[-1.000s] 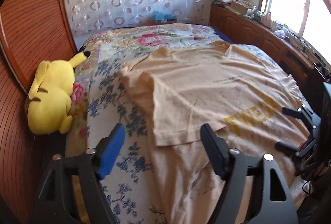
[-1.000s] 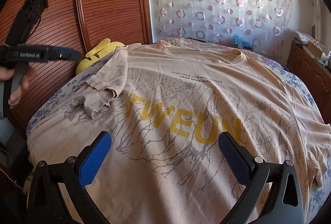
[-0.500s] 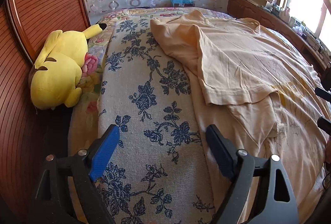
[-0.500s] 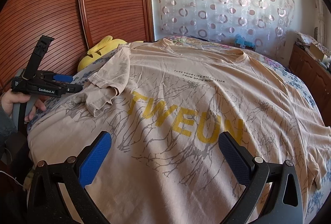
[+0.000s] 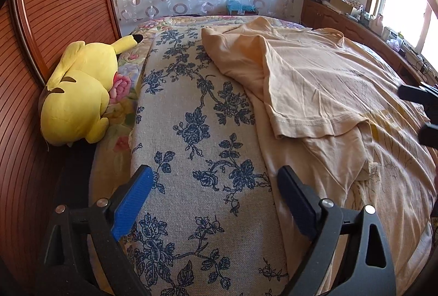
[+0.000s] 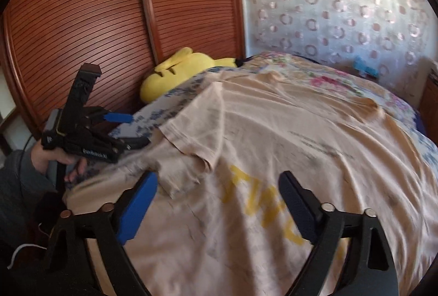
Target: Fold small clothes
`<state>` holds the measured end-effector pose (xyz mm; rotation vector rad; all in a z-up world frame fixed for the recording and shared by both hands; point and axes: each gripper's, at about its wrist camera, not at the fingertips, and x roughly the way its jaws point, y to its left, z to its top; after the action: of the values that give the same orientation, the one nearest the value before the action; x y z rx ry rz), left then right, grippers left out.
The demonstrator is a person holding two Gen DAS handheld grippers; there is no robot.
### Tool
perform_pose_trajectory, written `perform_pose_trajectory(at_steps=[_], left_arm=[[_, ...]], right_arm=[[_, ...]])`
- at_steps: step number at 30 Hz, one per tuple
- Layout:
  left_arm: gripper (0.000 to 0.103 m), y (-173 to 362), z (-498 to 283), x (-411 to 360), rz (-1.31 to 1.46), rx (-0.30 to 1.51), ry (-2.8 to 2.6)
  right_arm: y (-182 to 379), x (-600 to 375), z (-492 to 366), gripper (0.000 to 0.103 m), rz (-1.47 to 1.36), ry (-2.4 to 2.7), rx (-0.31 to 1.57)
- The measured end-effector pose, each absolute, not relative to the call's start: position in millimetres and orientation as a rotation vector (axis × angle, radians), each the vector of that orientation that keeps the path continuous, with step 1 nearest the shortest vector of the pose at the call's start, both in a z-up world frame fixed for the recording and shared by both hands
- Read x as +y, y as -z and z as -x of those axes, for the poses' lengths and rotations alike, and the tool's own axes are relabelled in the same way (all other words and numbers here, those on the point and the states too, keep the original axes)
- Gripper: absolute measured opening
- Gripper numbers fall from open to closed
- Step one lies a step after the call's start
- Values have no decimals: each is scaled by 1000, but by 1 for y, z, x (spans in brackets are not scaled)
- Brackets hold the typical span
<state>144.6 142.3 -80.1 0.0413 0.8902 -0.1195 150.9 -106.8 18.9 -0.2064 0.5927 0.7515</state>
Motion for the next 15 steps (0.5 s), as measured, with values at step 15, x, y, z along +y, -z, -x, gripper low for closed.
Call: perform_pose_trajectory(at_steps=[15], left_arm=[[93,81,-144,144,-39,887,120]], right_arm=[[10,-5,-226,47,366,-890,708]])
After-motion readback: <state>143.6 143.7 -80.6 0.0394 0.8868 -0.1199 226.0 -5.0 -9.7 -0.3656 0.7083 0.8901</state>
